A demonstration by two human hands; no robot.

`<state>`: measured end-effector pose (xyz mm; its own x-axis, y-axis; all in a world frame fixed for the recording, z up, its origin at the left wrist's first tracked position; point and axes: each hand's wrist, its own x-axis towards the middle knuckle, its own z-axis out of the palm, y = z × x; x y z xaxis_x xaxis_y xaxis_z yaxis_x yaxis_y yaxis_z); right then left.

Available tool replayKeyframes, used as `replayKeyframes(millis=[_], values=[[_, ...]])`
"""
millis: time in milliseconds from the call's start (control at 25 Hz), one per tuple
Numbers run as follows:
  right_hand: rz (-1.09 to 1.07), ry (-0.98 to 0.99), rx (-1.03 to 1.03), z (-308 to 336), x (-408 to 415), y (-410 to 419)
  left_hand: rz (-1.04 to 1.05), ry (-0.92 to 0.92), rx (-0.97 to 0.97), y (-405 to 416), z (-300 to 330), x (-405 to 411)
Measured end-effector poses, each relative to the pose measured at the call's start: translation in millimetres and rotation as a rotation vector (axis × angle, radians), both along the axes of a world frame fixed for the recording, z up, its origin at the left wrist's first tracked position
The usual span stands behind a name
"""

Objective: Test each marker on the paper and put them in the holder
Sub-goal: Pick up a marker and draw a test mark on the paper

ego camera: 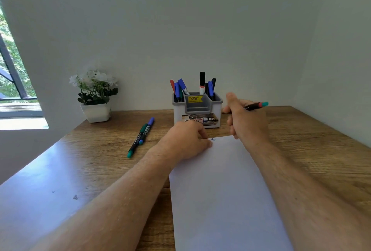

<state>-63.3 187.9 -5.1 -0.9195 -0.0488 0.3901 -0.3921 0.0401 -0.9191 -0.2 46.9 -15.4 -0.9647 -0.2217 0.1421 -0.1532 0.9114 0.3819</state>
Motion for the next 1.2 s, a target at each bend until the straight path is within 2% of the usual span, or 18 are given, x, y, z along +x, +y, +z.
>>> replayKeyframes(millis=[120, 240, 400, 560, 720, 1200], values=[[0.062, -0.142, 0.132, -5, -2, 1, -0.007, 0.024, 0.009, 0, -1, -2], [0.144, -0.239, 0.161, -7, -3, 1, -0.021, 0.025, 0.035, 0, -2, -4], [0.131, -0.115, 0.416, -10, -6, 5, -0.057, 0.026, 0.043, 0, -5, -4], [0.152, -0.115, 0.410, -12, -7, 8, -0.058, 0.028, 0.052, -2, -6, -6], [0.056, -0.030, 0.541, -15, -11, 8, -0.071, 0.018, 0.068, -2, -7, -7], [0.085, 0.005, 0.609, -17, -15, 5, -0.080, 0.019, 0.080, -1, -5, -8]])
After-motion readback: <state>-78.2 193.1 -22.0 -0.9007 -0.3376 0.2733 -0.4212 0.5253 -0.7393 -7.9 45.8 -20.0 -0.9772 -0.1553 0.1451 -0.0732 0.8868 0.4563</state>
